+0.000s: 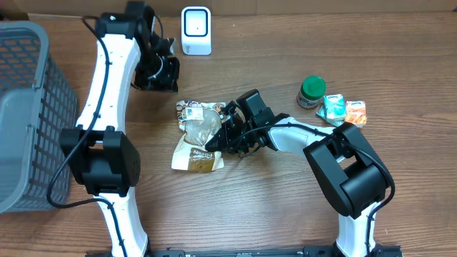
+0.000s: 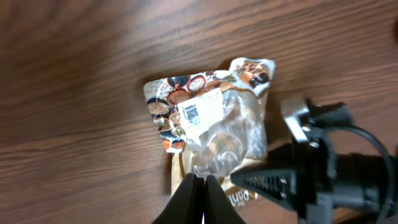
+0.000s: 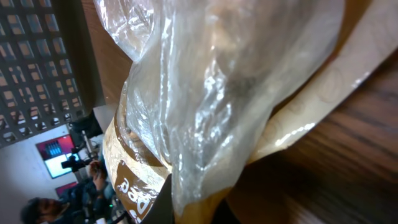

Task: Scan the item barcode
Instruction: 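Grasp the bag with the right gripper and lift it toward the scanner, then release the left gripper and carry the bag to the scanner with the right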

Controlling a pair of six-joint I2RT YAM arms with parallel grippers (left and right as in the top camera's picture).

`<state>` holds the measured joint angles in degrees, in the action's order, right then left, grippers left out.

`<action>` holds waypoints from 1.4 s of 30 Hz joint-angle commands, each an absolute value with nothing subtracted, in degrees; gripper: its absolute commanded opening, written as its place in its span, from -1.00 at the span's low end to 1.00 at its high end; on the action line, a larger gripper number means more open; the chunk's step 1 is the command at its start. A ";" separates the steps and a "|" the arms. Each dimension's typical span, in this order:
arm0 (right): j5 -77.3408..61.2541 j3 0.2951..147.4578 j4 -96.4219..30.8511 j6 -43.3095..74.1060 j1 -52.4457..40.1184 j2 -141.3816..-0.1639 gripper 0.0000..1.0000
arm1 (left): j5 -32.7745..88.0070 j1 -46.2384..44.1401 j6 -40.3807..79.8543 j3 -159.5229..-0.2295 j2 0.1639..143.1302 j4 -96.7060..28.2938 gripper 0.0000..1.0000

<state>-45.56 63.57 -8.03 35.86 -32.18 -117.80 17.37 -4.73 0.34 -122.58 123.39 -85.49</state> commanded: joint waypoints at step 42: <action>-23.99 74.30 -42.46 11.68 -29.82 -77.36 -0.92 | 21.85 19.90 -1.54 -137.99 113.62 -93.62 0.67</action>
